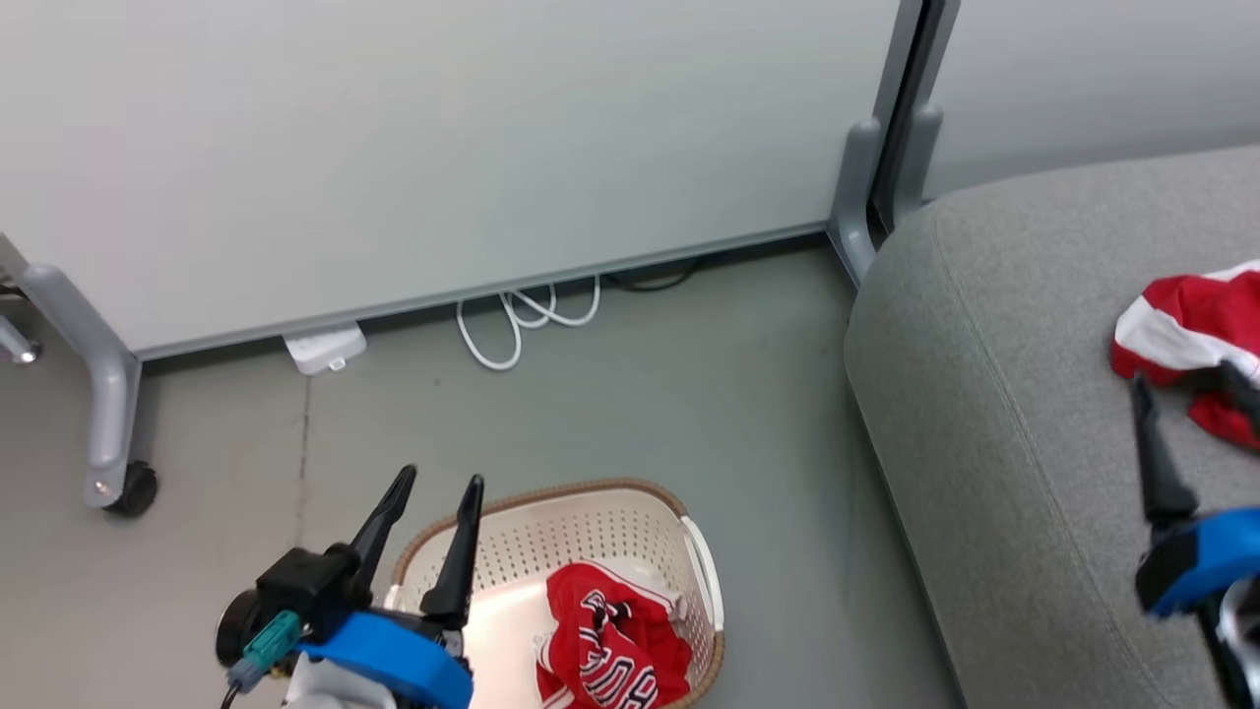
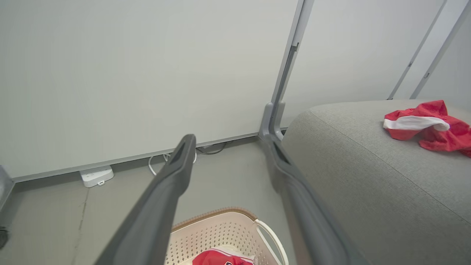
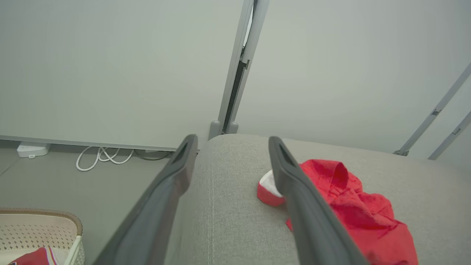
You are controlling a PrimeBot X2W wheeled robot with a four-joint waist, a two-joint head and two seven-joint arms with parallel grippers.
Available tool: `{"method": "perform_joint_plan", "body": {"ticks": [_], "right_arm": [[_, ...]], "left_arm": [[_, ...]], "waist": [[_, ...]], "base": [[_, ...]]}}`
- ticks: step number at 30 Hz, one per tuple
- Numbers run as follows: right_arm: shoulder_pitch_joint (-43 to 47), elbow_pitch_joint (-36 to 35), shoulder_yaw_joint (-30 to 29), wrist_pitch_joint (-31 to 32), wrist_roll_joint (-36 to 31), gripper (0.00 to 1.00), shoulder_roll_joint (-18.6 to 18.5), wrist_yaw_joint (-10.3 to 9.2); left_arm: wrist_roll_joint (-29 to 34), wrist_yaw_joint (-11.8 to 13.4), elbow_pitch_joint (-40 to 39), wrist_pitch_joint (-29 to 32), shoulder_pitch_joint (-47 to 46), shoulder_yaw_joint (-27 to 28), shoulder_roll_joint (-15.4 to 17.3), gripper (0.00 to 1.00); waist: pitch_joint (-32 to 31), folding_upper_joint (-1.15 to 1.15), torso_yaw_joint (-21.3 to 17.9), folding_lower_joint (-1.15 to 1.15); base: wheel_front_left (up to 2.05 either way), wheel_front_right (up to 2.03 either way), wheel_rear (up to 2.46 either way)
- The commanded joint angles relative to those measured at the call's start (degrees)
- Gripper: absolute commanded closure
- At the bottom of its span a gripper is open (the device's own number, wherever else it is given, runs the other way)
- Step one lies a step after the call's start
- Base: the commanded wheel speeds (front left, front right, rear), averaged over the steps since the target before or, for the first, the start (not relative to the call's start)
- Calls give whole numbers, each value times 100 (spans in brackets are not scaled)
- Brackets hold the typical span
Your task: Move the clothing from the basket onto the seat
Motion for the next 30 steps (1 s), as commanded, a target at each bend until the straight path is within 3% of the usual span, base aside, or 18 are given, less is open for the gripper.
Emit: {"method": "perform_joint_plan", "body": {"ticks": [1, 8, 16, 30], "right_arm": [[262, -196, -13, 45, -58, 0, 129, -4], [1234, -1088, 255, 175, -98, 0, 823, -4], [1584, -1353, 527, 262, -209, 0, 1207, -3], [1590, -1343, 581, 251, -241, 0, 1333, -3]], "left_arm": [[59, 35, 2, -16, 133, 99, -5, 0], [227, 93, -53, -16, 552, 639, -1, 0], [412, 39, -81, -17, 814, 977, -33, 0], [577, -75, -81, -17, 980, 1269, -170, 0]], "waist": [[-253, 0, 119, 2], [-522, 0, 277, 2], [-598, 0, 419, 2], [-633, 0, 563, 2]], "base": [[0, 0, 0], [0, 0, 0], [0, 0, 0], [0, 0, 0]]}}
